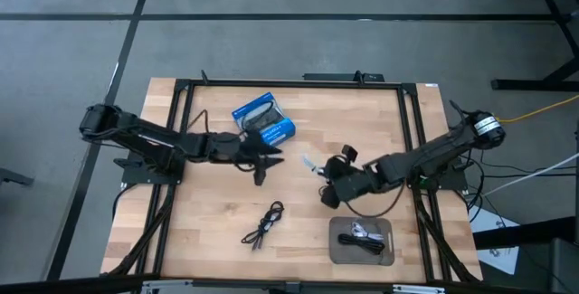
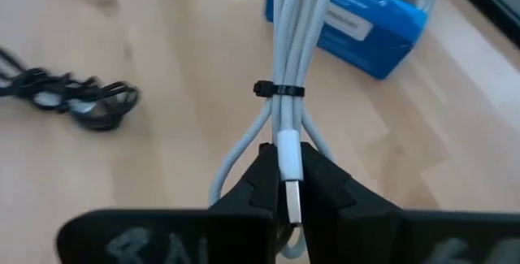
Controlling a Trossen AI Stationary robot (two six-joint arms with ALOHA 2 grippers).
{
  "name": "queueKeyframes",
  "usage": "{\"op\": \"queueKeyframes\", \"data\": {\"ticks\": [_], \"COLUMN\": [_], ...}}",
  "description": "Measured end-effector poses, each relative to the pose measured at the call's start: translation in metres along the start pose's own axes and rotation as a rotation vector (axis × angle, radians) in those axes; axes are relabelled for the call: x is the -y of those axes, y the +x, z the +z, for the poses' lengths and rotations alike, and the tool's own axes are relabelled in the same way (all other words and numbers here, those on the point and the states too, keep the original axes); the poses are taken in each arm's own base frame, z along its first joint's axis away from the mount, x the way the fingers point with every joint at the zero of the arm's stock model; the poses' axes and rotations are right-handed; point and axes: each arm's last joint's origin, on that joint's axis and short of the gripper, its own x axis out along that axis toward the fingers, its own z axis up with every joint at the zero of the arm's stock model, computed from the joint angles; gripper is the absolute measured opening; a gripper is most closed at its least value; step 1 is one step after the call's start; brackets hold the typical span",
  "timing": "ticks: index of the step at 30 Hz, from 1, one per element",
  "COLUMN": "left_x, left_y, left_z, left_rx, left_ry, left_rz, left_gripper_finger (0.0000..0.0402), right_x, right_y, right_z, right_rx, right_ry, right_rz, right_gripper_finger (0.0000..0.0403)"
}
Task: Pick and place USB-C Cables
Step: Put the white usb cable into the grey transparent bin
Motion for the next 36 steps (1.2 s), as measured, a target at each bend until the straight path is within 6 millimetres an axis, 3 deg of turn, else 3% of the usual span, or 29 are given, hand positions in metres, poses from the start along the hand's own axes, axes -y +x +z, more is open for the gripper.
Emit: {"op": "queueKeyframes", "data": {"ticks": [4, 12, 20, 26, 31, 36], "left_x": [0.010, 0.015, 0.041, 0.064, 0.087, 0.110], "left_y": [0.018, 0.038, 0.079, 0.112, 0.129, 0.133], "left_z": [-0.010, -0.021, 0.004, 0.016, 0.018, 0.032], "left_rx": [0.048, 0.106, 0.139, -0.021, -0.141, -0.083], "left_ry": [0.014, 0.002, 0.043, 0.174, 0.320, 0.383], "left_rz": [-0.133, -0.172, -0.289, -0.353, -0.324, -0.370], "left_gripper_finger": [0.0135, 0.0135, 0.0135, 0.0135, 0.0135, 0.0135], "right_x": [-0.013, -0.036, -0.057, -0.061, -0.063, -0.067], "right_y": [-0.012, -0.041, -0.080, -0.102, -0.113, -0.119], "right_z": [-0.012, -0.046, -0.061, -0.086, -0.098, -0.103], "right_rx": [-0.024, -0.163, -0.238, -0.440, -0.579, -0.610], "right_ry": [0.011, 0.147, 0.224, 0.284, 0.287, 0.271], "right_rz": [0.034, 0.116, 0.196, 0.199, 0.217, 0.262], "right_gripper_finger": [0.0027, 0.0027, 0.0027, 0.0027, 0.0027, 0.0048]}}
